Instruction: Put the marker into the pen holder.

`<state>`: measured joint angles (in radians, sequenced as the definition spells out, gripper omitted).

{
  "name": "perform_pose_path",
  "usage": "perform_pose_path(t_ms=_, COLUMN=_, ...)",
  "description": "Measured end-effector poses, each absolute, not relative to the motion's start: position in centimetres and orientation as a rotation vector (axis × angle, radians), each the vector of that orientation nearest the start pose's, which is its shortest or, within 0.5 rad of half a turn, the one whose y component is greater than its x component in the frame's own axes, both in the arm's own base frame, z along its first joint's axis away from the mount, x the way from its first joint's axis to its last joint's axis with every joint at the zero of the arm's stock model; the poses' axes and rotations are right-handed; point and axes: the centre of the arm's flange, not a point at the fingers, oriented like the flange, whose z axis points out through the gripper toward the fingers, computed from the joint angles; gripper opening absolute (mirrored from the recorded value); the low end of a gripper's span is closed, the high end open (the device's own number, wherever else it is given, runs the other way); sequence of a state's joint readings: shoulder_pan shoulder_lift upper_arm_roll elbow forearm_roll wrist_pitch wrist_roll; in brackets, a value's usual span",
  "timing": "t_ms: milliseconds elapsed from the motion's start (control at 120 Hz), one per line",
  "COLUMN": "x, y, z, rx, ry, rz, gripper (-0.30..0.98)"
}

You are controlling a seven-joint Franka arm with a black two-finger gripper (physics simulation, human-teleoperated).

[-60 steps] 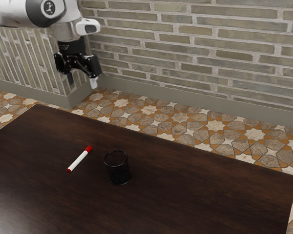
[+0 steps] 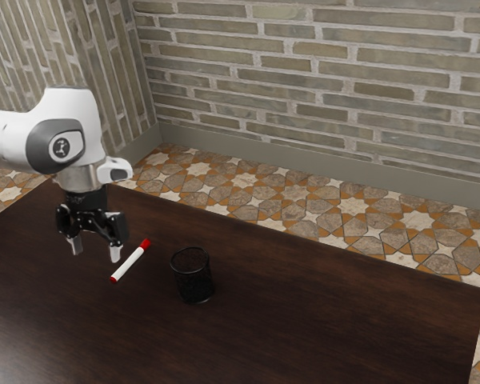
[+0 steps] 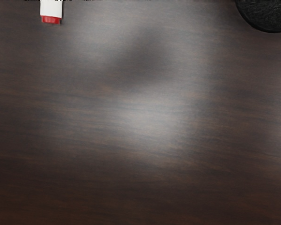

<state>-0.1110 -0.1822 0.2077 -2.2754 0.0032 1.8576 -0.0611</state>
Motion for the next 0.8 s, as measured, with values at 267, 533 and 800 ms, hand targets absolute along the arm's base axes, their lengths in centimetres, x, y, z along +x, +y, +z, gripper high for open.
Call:
perform_pose_path(t_ms=267, x=51.4, y=4.4, z=35.0, rx=-3.117, ry=-0.248, rz=0.274, gripper=0.67)
perform_pose_path(t_ms=533, x=52.4, y=9.6, z=29.0, rx=-3.092, ry=-0.316, rz=0.229, gripper=0.48)
perform_pose_path(t_ms=800, x=53.0, y=11.5, z=25.7, rx=-3.088, ry=-0.253, rz=0.178, gripper=0.34)
